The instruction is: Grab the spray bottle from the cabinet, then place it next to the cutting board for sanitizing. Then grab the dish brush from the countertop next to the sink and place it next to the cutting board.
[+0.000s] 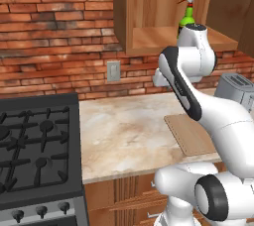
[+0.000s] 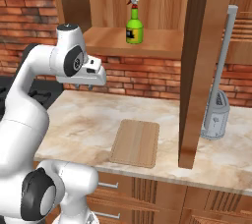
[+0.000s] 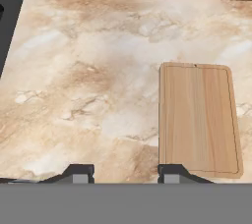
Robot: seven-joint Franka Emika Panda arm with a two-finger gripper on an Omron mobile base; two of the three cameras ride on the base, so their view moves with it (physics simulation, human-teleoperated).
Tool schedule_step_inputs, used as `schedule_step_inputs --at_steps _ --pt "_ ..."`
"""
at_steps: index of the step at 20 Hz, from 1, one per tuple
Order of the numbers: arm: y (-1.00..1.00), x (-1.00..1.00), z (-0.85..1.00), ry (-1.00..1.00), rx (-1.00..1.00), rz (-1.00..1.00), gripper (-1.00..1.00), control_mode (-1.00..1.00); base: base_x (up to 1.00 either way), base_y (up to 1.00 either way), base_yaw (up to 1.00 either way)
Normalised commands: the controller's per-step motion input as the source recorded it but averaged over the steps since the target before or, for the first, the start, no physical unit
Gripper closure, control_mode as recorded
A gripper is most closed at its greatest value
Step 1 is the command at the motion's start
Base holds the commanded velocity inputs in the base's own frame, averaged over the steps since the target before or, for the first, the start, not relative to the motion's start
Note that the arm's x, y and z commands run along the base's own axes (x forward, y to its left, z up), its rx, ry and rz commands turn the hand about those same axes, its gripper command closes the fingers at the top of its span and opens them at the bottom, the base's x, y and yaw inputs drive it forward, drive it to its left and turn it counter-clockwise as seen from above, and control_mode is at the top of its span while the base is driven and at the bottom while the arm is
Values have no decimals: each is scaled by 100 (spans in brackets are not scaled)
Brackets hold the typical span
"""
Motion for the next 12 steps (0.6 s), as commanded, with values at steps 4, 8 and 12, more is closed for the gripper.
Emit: schedule_step_inputs --at_steps 4,8,12 --pt "0 -22 0 -1 0 0 -100 -100 0 0 0" --pt "-8 -59 0 -2 1 0 -100 -100 0 0 0" --pt "-22 -72 13 -1 1 0 -100 -100 0 0 0"
